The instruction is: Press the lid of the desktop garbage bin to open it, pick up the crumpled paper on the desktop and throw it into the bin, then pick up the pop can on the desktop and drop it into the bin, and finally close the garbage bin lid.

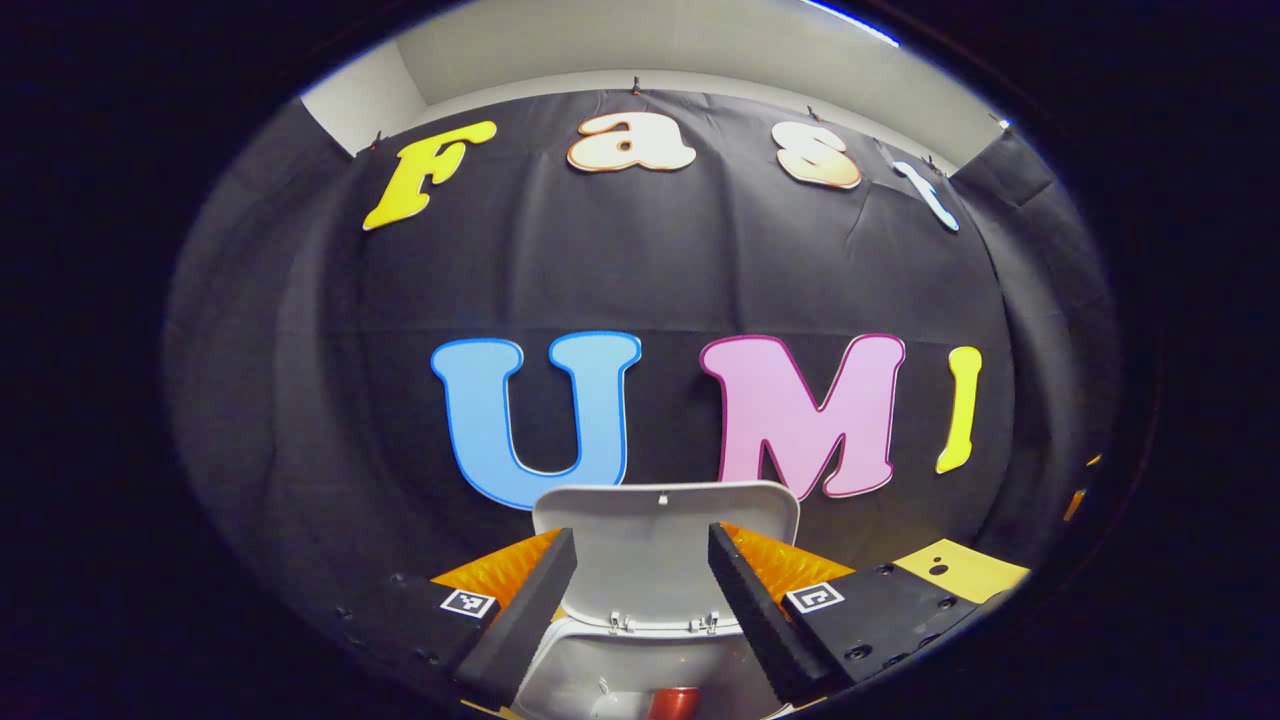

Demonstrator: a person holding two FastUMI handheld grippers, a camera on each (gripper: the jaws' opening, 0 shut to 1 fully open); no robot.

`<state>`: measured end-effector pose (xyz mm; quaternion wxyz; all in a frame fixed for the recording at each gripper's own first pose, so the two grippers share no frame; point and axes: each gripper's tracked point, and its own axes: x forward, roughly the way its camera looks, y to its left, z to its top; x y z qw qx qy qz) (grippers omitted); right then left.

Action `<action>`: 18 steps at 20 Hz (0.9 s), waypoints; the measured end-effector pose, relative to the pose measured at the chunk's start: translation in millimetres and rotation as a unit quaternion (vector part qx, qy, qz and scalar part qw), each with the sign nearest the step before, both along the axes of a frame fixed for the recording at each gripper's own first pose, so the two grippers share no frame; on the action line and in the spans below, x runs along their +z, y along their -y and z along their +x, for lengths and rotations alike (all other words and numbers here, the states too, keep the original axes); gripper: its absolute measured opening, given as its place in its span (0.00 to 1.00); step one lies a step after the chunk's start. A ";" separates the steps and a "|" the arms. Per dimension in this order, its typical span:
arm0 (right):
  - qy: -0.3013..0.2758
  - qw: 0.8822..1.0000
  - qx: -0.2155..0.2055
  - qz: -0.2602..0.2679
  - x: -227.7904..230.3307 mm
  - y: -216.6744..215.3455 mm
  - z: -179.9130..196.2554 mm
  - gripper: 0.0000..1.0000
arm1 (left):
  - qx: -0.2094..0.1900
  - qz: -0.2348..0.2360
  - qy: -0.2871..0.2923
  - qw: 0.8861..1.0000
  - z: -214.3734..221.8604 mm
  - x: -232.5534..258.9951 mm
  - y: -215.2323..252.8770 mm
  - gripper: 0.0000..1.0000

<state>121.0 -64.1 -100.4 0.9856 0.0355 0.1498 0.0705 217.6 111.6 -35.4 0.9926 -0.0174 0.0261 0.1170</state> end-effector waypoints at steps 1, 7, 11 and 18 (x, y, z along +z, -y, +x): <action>0.003 1.000 0.004 0.000 1.5 -3.3 3.3 0.98 | -0.008 -0.003 0.012 1.000 3.7 11.9 1.4 0.89; -0.008 1.000 0.018 -0.002 -5.3 -13.4 2.6 0.98 | -0.022 0.034 0.027 0.999 44.3 33.8 -16.2 0.91; -0.033 0.999 0.004 -0.011 -24.5 -5.5 -2.5 0.98 | -0.050 0.025 0.008 0.998 84.1 19.3 -25.4 0.90; -0.034 0.999 -0.021 -0.008 -28.6 5.4 9.7 0.98 | -0.084 -0.008 -0.080 0.993 95.3 -21.5 -23.1 0.93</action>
